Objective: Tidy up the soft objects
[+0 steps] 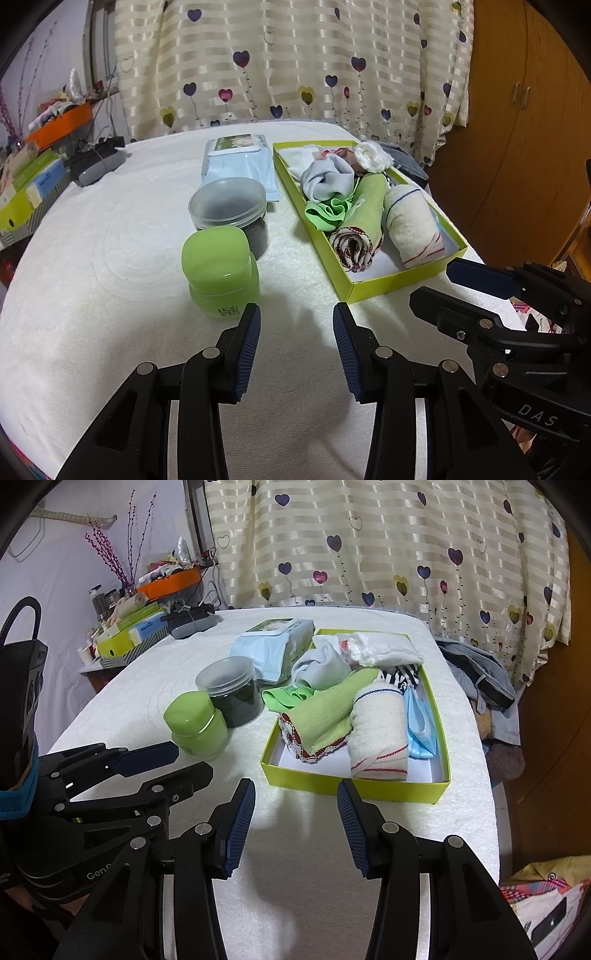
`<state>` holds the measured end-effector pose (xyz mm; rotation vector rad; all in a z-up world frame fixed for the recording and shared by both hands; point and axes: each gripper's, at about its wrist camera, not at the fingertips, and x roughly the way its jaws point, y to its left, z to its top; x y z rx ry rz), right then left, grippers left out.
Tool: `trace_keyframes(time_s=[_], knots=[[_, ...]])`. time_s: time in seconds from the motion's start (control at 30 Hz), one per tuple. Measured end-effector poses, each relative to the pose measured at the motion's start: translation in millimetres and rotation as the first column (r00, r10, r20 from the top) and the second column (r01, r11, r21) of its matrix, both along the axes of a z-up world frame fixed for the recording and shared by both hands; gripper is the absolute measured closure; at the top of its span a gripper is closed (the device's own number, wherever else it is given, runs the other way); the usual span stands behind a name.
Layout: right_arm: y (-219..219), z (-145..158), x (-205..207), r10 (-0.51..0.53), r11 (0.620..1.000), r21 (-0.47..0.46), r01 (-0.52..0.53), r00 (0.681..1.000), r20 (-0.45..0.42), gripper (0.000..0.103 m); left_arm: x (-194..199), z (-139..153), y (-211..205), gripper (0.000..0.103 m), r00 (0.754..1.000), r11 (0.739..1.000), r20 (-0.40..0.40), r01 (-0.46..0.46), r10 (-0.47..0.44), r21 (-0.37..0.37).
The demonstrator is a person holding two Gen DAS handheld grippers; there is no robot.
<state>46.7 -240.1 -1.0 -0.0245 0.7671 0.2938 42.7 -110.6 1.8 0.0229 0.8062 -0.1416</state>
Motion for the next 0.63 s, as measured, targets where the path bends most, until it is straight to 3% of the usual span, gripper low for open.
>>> trace_keyframes(time_s=[0.63], knots=[[-0.7,6.2,-0.8,-0.002,1.0,0.0,0.002,1.0,0.002,0.055,-1.5,4.9,2.6,0.063,1.0,1.0,0.009,0.017,-0.017,0.009]])
